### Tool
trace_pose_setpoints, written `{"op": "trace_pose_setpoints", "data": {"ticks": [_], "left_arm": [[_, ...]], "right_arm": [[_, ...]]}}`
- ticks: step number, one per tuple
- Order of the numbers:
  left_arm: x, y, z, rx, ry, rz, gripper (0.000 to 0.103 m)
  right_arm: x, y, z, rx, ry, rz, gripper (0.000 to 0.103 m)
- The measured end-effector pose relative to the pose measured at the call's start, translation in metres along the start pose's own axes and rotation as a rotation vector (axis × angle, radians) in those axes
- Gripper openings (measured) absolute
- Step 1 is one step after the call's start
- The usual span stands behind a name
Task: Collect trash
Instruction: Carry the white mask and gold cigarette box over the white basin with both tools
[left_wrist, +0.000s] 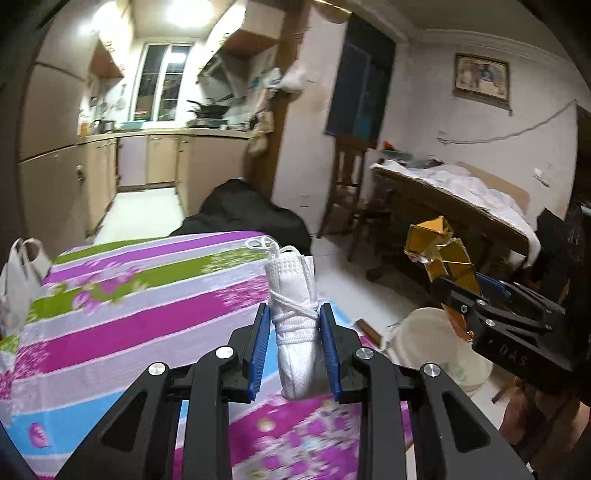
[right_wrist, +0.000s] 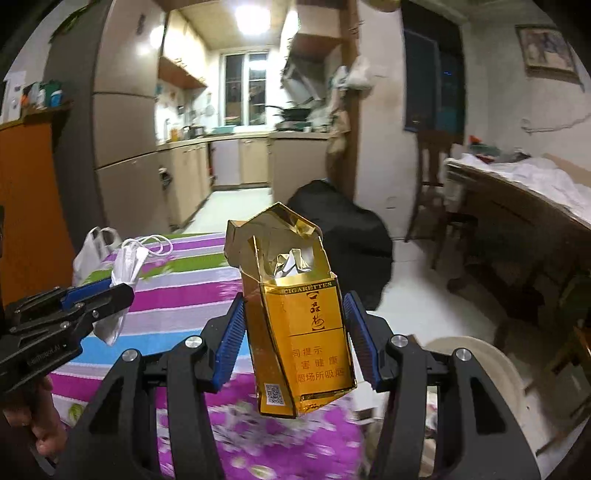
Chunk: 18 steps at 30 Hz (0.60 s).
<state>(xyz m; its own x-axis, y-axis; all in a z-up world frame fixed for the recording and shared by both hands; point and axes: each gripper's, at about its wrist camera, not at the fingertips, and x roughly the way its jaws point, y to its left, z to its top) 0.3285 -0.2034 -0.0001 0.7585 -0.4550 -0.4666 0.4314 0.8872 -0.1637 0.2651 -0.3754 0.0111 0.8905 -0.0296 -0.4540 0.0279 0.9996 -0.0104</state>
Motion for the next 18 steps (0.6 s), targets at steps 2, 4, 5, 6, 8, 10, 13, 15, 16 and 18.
{"op": "trace_pose_setpoints", "data": {"ticks": [2, 4, 5, 6, 8, 10, 13, 15, 16, 18], "left_arm": [[0.011, -0.021, 0.005, 0.015, 0.007, -0.028, 0.028], [0.022, -0.037, 0.010, 0.024, 0.019, -0.055, 0.028], [0.028, -0.045, 0.013, 0.031, 0.026, -0.068, 0.028], [0.034, -0.054, 0.015, 0.038, 0.031, -0.081, 0.028], [0.048, -0.078, 0.020, 0.059, 0.040, -0.116, 0.028], [0.062, -0.099, 0.026, 0.072, 0.055, -0.152, 0.028], [0.084, -0.132, 0.032, 0.093, 0.068, -0.194, 0.028], [0.100, -0.156, 0.033, 0.106, 0.086, -0.229, 0.028], [0.107, -0.164, 0.034, 0.112, 0.094, -0.241, 0.028], [0.122, -0.182, 0.033, 0.121, 0.115, -0.267, 0.028]], "right_arm": [[-0.008, -0.019, -0.001, 0.017, -0.002, -0.035, 0.051], [-0.014, -0.036, -0.002, 0.029, -0.004, -0.069, 0.051], [-0.017, -0.043, -0.002, 0.033, -0.005, -0.082, 0.051], [-0.020, -0.056, -0.003, 0.040, -0.005, -0.105, 0.051], [-0.025, -0.077, -0.006, 0.056, 0.005, -0.140, 0.051], [-0.028, -0.098, -0.009, 0.075, 0.021, -0.171, 0.051], [-0.026, -0.125, -0.011, 0.099, 0.050, -0.218, 0.051], [-0.025, -0.139, -0.015, 0.124, 0.071, -0.238, 0.052], [-0.024, -0.149, -0.017, 0.139, 0.082, -0.247, 0.052], [-0.022, -0.162, -0.021, 0.160, 0.102, -0.260, 0.052]]}}
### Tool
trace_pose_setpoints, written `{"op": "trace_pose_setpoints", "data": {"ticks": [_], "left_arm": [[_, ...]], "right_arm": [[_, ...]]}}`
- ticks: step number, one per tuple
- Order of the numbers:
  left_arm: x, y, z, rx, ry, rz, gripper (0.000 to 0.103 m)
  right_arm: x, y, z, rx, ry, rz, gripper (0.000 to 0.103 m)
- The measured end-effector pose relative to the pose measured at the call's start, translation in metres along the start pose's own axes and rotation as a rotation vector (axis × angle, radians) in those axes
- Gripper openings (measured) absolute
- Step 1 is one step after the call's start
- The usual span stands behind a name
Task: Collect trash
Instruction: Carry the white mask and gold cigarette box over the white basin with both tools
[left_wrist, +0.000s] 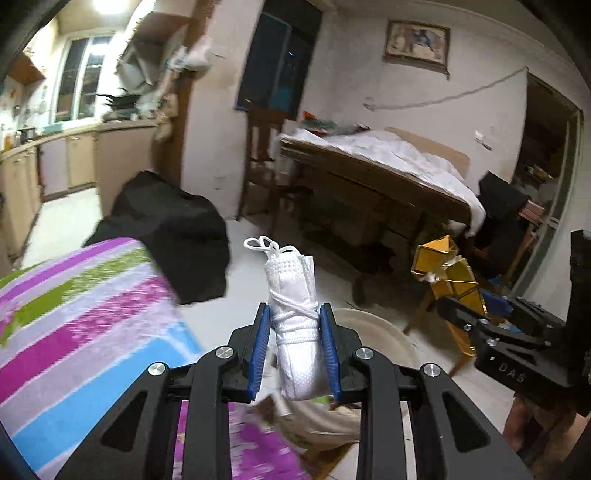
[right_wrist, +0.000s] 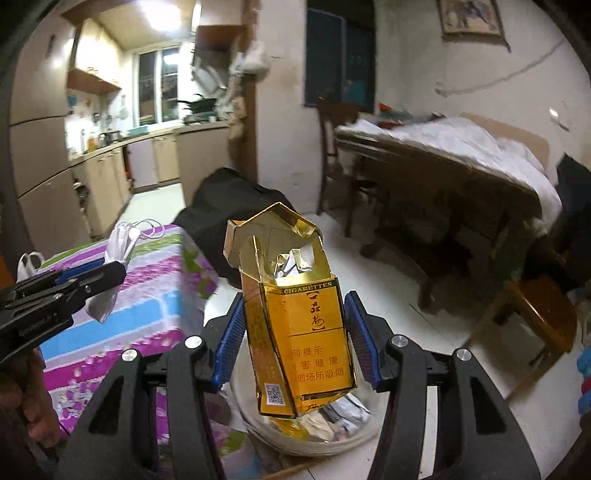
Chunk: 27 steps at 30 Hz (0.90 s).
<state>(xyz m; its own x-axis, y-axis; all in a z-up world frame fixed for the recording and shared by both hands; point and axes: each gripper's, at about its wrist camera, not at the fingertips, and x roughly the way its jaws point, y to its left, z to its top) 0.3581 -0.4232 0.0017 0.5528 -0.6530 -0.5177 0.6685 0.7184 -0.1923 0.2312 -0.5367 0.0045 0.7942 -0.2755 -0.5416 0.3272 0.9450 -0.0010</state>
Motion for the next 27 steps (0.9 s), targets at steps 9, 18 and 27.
{"op": "trace_pose_setpoints", "data": {"ticks": [9, 18, 27], "left_arm": [[0.076, -0.034, -0.009, 0.042, 0.103, -0.044, 0.028], [0.110, -0.050, -0.021, 0.055, 0.161, -0.067, 0.028], [0.130, -0.059, -0.028, 0.071, 0.187, -0.076, 0.028]], "right_arm": [[0.026, -0.041, -0.015, 0.043, 0.085, -0.038, 0.052], [0.044, -0.055, -0.025, 0.059, 0.131, -0.038, 0.052], [0.051, -0.064, -0.028, 0.072, 0.144, -0.038, 0.052]]}}
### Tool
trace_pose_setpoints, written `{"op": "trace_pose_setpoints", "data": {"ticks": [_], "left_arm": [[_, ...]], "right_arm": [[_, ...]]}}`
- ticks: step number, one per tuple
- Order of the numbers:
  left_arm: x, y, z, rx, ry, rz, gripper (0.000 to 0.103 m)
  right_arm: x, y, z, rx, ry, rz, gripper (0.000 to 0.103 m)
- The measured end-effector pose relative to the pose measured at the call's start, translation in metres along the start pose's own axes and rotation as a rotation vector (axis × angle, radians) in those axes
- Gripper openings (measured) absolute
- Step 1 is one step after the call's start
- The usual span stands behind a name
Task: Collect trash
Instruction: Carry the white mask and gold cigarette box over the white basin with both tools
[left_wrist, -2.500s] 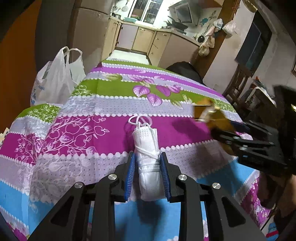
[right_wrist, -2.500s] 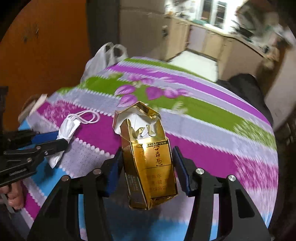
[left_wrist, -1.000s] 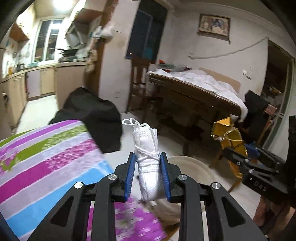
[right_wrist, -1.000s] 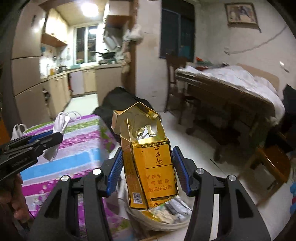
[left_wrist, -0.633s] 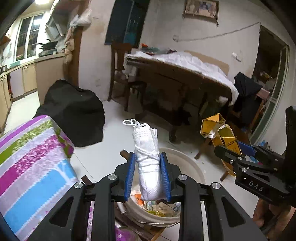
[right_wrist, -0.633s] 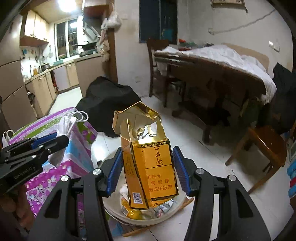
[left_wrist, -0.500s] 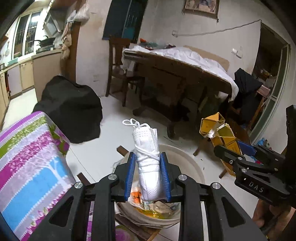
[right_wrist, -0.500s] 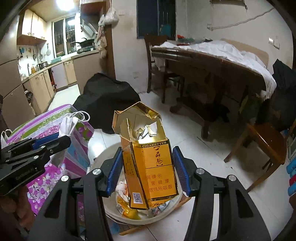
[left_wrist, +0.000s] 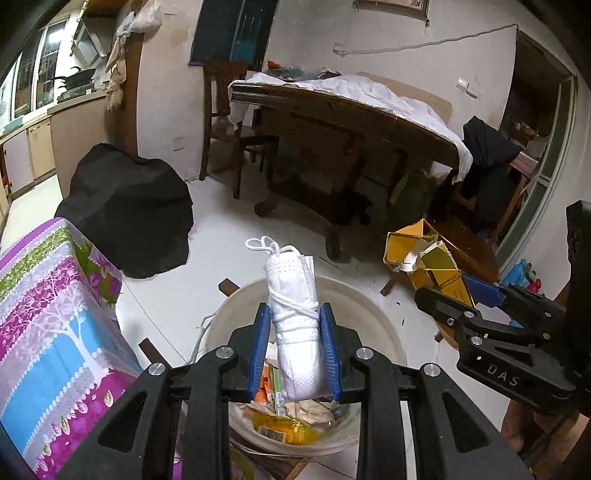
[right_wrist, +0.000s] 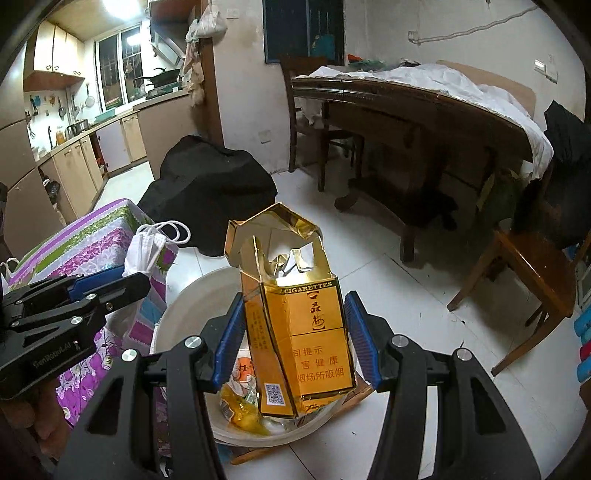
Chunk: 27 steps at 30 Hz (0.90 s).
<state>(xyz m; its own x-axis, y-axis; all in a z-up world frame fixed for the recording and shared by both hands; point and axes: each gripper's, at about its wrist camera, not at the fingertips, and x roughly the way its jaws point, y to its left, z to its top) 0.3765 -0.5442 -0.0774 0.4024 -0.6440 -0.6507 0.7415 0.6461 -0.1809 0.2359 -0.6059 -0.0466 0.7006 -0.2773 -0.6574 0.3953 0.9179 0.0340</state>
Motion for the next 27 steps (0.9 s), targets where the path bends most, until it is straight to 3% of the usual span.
{"op": "trace_pose_setpoints", "data": {"ticks": [27], "left_arm": [[0.015, -0.005, -0.003, 0.010, 0.021, 0.010, 0.028]], "right_arm": [[0.001, -0.001, -0.001, 0.009, 0.008, 0.002, 0.052]]}}
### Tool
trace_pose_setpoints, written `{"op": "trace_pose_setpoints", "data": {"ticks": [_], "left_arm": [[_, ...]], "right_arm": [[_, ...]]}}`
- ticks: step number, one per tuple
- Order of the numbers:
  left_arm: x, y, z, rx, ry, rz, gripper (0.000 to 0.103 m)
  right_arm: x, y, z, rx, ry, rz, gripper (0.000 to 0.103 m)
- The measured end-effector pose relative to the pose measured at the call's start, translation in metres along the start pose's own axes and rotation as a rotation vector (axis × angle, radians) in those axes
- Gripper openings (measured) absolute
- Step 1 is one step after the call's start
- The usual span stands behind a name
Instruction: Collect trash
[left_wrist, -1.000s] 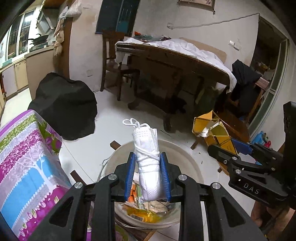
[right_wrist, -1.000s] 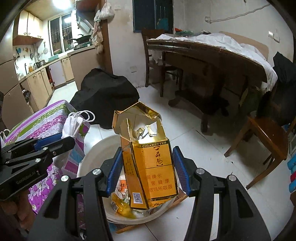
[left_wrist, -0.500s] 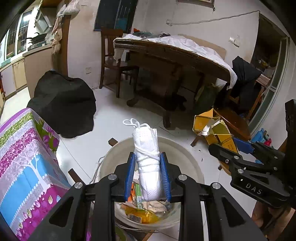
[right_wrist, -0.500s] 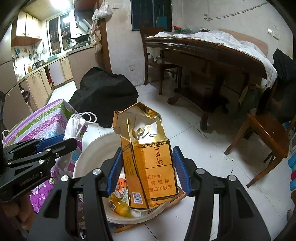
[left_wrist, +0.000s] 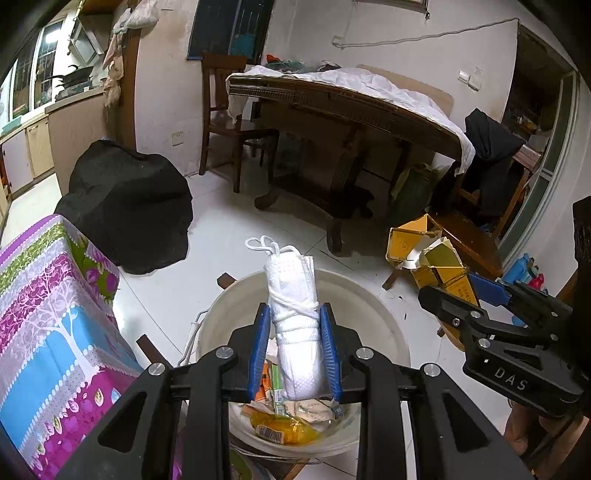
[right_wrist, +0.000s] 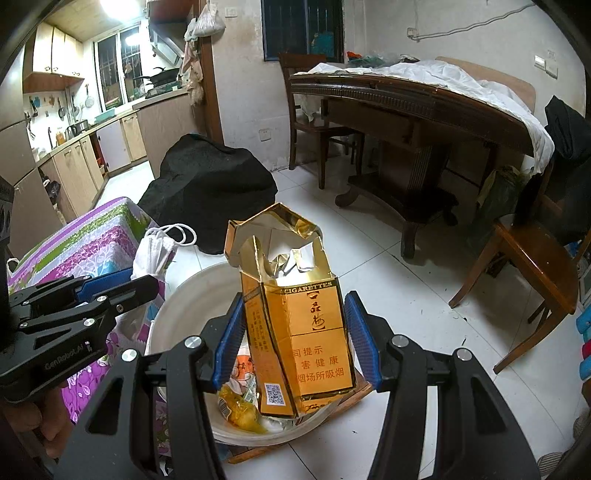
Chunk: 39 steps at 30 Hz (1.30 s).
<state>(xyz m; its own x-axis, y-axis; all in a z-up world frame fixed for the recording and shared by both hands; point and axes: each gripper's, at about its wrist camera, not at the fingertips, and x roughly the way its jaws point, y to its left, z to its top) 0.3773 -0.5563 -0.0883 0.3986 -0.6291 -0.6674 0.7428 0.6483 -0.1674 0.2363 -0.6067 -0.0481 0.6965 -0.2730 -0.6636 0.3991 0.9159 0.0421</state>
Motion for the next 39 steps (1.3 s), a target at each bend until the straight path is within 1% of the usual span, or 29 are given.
{"op": "trace_pose_setpoints", "data": {"ticks": [19, 23, 24, 26, 27, 28, 33, 35, 36, 37, 38, 39], "left_arm": [[0.003, 0.003, 0.001, 0.000, 0.005, 0.018, 0.029], [0.005, 0.007, 0.001, -0.011, 0.010, 0.031, 0.030], [0.005, 0.007, 0.001, -0.016, 0.012, 0.033, 0.032], [0.007, 0.010, 0.001, -0.025, 0.018, 0.043, 0.045], [0.008, 0.011, 0.001, -0.029, 0.019, 0.049, 0.059], [0.007, 0.013, 0.001, -0.032, 0.017, 0.054, 0.068], [0.004, 0.019, -0.001, -0.039, 0.018, 0.057, 0.075], [-0.003, 0.022, -0.004, -0.042, 0.016, 0.057, 0.077], [-0.007, 0.023, -0.006, -0.041, 0.014, 0.056, 0.079], [-0.015, 0.025, -0.009, -0.037, 0.006, 0.056, 0.083], [-0.024, 0.027, -0.013, -0.029, -0.007, 0.059, 0.086], [-0.034, 0.030, -0.018, -0.029, -0.021, 0.067, 0.092]], "right_arm": [[0.002, 0.002, -0.002, -0.002, 0.005, 0.001, 0.052], [0.005, 0.003, -0.002, -0.002, 0.009, 0.004, 0.054], [0.007, 0.003, -0.002, -0.003, 0.012, 0.009, 0.054], [0.008, 0.004, -0.002, -0.005, 0.014, 0.012, 0.061], [0.008, 0.003, -0.002, -0.003, 0.010, 0.012, 0.067], [0.008, 0.003, -0.003, -0.001, 0.006, 0.010, 0.069], [0.001, 0.005, -0.006, 0.006, -0.008, 0.020, 0.069], [-0.011, 0.010, -0.010, 0.002, -0.035, 0.035, 0.069], [-0.016, 0.010, -0.012, 0.000, -0.047, 0.041, 0.072], [-0.026, 0.014, -0.017, -0.005, -0.070, 0.046, 0.079], [-0.036, 0.018, -0.021, -0.010, -0.090, 0.046, 0.082], [-0.044, 0.021, -0.026, -0.014, -0.103, 0.046, 0.087]]}}
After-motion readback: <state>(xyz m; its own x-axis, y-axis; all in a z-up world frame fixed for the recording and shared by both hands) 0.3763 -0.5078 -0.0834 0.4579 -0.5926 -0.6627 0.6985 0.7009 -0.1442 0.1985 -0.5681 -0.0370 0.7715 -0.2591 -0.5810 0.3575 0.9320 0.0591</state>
